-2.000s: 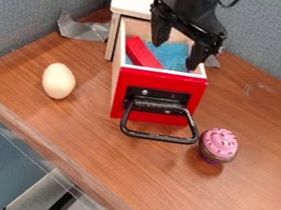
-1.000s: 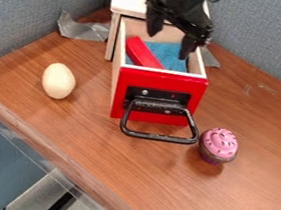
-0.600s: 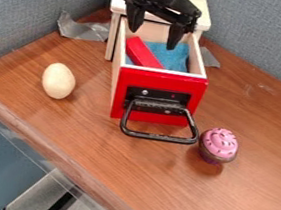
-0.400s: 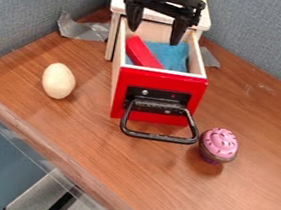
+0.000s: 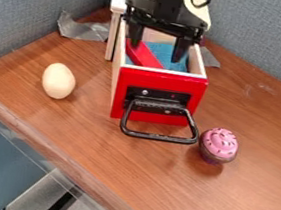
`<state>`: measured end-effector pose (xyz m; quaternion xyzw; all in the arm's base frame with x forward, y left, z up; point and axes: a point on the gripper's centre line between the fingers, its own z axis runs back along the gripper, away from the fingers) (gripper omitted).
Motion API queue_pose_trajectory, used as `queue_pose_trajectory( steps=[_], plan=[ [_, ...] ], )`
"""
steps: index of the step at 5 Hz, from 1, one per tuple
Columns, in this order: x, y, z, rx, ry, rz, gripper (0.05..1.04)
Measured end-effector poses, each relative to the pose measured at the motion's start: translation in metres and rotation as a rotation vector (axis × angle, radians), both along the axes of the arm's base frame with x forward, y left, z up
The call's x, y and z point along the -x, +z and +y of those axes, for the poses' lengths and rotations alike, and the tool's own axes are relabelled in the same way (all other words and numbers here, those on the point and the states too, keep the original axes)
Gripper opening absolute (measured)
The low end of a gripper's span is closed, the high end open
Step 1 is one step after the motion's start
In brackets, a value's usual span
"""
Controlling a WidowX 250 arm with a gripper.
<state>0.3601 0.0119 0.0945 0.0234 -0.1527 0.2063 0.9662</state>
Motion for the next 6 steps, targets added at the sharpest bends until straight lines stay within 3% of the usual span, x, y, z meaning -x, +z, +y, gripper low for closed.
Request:
queue_pose_trajectory(
  steps=[4,6],
  plan=[
    [-0.004,-0.030,-0.006,0.024,0.118,0.031,0.999],
    [-0.008,-0.029,-0.012,0.112,0.203,0.062,1.001]
  ],
)
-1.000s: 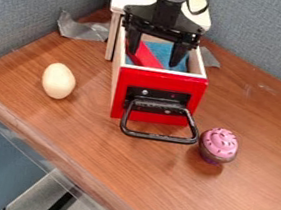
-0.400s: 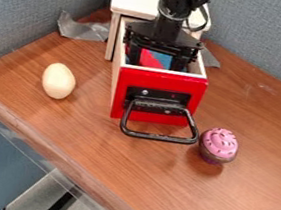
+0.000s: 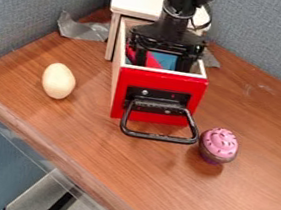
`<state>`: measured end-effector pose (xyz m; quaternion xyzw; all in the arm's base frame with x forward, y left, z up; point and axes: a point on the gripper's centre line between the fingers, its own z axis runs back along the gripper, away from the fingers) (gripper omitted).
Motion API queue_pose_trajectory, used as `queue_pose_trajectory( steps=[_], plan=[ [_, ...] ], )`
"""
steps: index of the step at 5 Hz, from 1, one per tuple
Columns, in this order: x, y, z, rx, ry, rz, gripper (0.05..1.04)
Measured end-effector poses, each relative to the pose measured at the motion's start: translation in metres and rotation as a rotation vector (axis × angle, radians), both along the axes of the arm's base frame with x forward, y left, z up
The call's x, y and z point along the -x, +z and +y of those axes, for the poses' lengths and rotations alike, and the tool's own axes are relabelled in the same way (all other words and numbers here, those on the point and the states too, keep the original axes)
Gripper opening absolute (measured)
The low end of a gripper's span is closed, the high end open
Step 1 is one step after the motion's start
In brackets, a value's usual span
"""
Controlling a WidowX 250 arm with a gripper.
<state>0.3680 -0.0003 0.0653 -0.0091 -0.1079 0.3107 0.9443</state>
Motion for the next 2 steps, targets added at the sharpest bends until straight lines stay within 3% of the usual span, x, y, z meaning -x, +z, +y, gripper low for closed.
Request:
queue_pose_trajectory(
  steps=[2],
  plan=[
    [-0.0013,0.0004,0.0018,-0.004,0.034,-0.010,1.001]
  ],
)
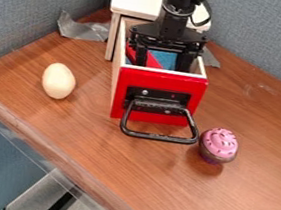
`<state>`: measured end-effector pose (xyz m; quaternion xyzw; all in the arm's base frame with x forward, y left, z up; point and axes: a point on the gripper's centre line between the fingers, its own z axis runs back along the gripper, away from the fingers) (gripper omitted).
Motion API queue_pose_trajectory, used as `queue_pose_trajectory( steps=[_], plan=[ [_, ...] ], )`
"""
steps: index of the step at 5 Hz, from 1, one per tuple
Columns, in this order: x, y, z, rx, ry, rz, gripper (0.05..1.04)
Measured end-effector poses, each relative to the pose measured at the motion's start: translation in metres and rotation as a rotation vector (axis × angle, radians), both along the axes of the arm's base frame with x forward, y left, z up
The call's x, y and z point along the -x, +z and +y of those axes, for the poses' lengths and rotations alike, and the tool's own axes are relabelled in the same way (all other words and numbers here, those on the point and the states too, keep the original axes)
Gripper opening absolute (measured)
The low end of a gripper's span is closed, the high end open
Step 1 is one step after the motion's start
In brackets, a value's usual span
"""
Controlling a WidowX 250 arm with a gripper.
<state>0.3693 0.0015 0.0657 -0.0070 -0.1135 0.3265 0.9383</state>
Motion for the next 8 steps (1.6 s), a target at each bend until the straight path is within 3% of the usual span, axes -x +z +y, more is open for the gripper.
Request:
queue_pose_trajectory(
  steps=[3,5,6,8],
  plan=[
    [-0.009,0.006,0.002,0.009,0.089,-0.074,1.001],
    [-0.008,0.014,0.005,0.061,0.250,-0.042,1.001],
    [-0.002,0.018,0.012,0.040,0.337,0.004,1.001],
    [0.013,0.063,0.017,-0.109,0.377,-0.031,1.001]
  ],
)
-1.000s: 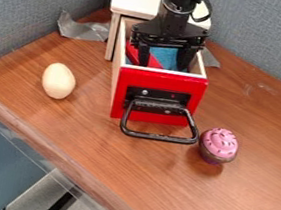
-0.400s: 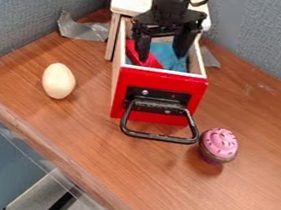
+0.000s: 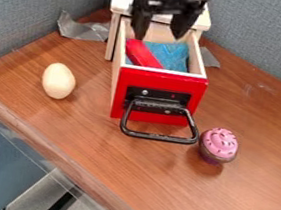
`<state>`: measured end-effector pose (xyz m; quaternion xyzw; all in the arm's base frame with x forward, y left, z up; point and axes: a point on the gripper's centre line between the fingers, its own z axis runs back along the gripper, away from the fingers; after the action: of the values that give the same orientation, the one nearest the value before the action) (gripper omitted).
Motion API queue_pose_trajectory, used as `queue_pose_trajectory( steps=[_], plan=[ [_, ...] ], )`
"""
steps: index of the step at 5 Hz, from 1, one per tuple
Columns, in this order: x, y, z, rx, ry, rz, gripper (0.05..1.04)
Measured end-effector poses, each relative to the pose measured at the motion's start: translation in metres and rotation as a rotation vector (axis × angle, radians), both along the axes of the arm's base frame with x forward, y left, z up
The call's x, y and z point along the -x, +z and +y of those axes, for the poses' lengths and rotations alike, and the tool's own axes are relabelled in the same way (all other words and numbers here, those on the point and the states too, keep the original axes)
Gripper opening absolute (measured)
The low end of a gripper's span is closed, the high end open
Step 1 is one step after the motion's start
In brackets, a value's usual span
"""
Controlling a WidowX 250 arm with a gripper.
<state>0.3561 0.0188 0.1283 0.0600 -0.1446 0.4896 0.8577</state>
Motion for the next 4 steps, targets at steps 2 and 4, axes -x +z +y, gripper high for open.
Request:
queue_pose_trajectory(
  steps=[2,4],
  plan=[
    [0.022,0.006,-0.001,0.018,-0.014,0.090,1.001],
    [0.045,-0.022,0.004,0.057,-0.063,0.185,1.001]
  ],
)
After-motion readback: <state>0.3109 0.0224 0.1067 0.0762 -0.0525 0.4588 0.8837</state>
